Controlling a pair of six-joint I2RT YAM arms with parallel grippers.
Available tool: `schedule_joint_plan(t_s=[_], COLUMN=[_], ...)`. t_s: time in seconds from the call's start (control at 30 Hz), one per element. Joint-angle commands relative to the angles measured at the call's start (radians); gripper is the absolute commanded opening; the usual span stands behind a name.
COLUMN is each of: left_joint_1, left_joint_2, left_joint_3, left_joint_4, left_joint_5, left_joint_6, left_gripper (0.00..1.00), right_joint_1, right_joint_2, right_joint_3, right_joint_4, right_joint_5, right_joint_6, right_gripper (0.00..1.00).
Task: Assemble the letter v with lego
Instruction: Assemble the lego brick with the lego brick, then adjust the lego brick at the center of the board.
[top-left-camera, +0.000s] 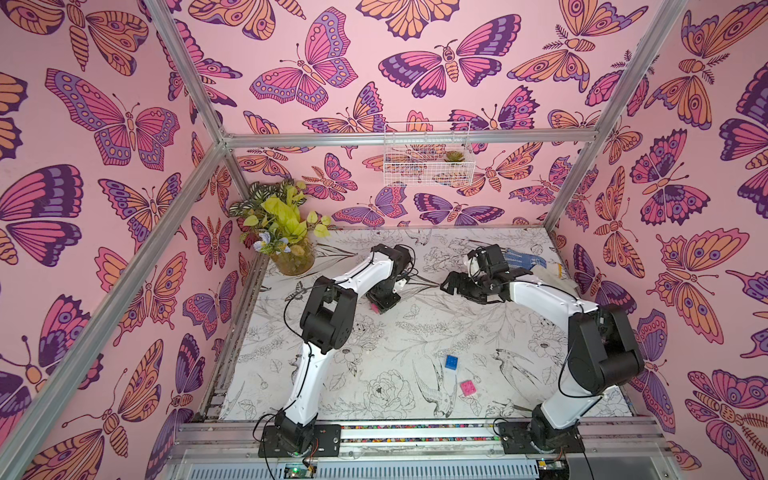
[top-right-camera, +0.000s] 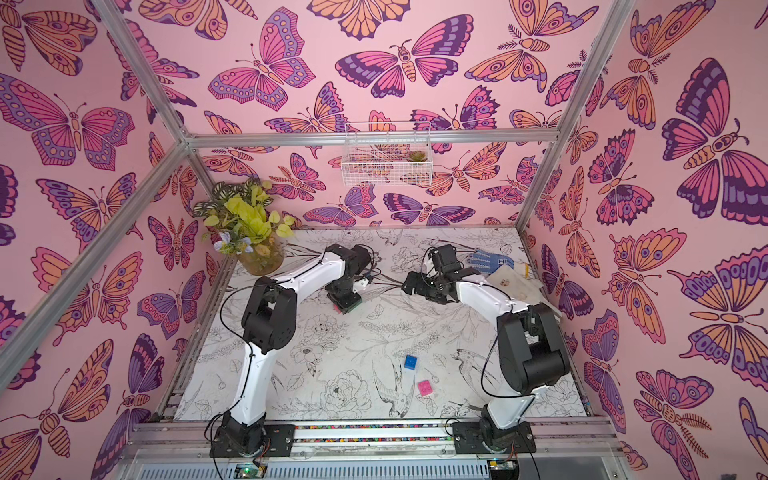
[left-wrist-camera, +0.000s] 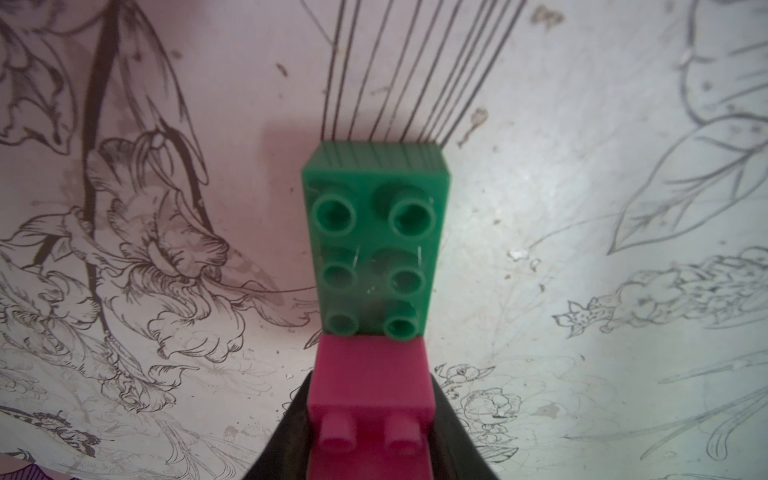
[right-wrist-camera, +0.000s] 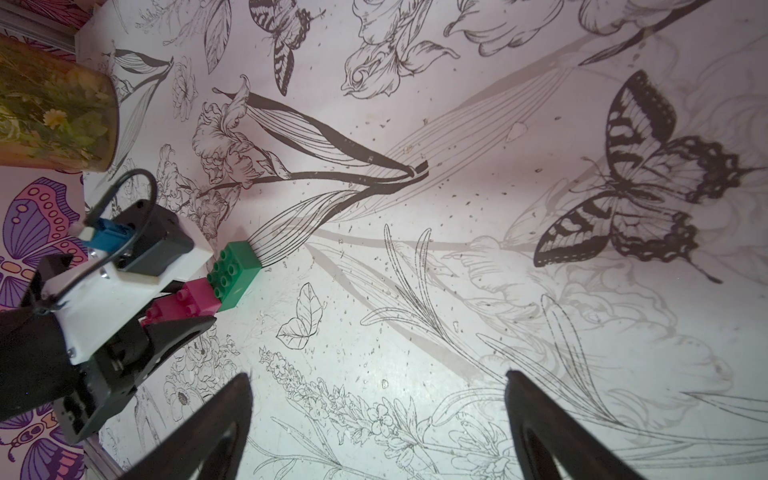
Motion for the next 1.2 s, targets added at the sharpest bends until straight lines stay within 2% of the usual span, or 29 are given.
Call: schedule_joint_plan(t_s=[0.0,0.1,0.17,0.2,0.27,0.4,0.73,1.0,1.17], left_joint_1=[-0.014,-0.015,-0.015,-0.017,-0.017,-0.017,-0.015,-0.014,-0.015], left_joint_2=[0.1,0.085,0.054,0.04,0.017,-0.011,0.043,0.112,0.117], left_joint_3=[-0.036,-0.03,-0.041,-0.045,-0.041,-0.024,0.044,0.102,0.091], left_joint_4=[-0.041,-0.03,0.001,0.015,0.026,0.033,0.047,0.028,0.027], left_joint_5=[0.062,0.055,0.054,0.053,0.048,0.06,0.04,0.078,0.1], left_joint_6=[0.008,-0.009,-0.015,-0.017,-0.022,-0.026,0.005,0.082,0.118], left_gripper=[0.22,0.28,0.44,0.48,0.53,0.55,0.54,0.46,0.27], right_joint_1=[0.008,0.008,0.008,0.008,0.007,0.008,0.009,0.008,0.01], right_joint_2=[0.014,0.013,0.017,0.017,0.02,0.023,0.01,0.008,0.003], right_joint_3=[0.028,0.028,0.03,0.031,0.031,0.032,0.038,0.038,0.037], right_joint_4=[-0.002,-0.004,-0.003,-0.005,-0.003,-0.003,-0.024,-0.034,-0.032], right_joint_5=[-0.003,-0.001,-0.001,-0.001,-0.001,0.001,0.008,0.013,0.012], right_joint_6=[-0.001,-0.002,-0.003,-0.003,-0.002,0.0,-0.006,-0.016,-0.014], right_gripper=[0.96,0.96,0.96,0.96,0.96,0.96,0.96,0.96,0.96])
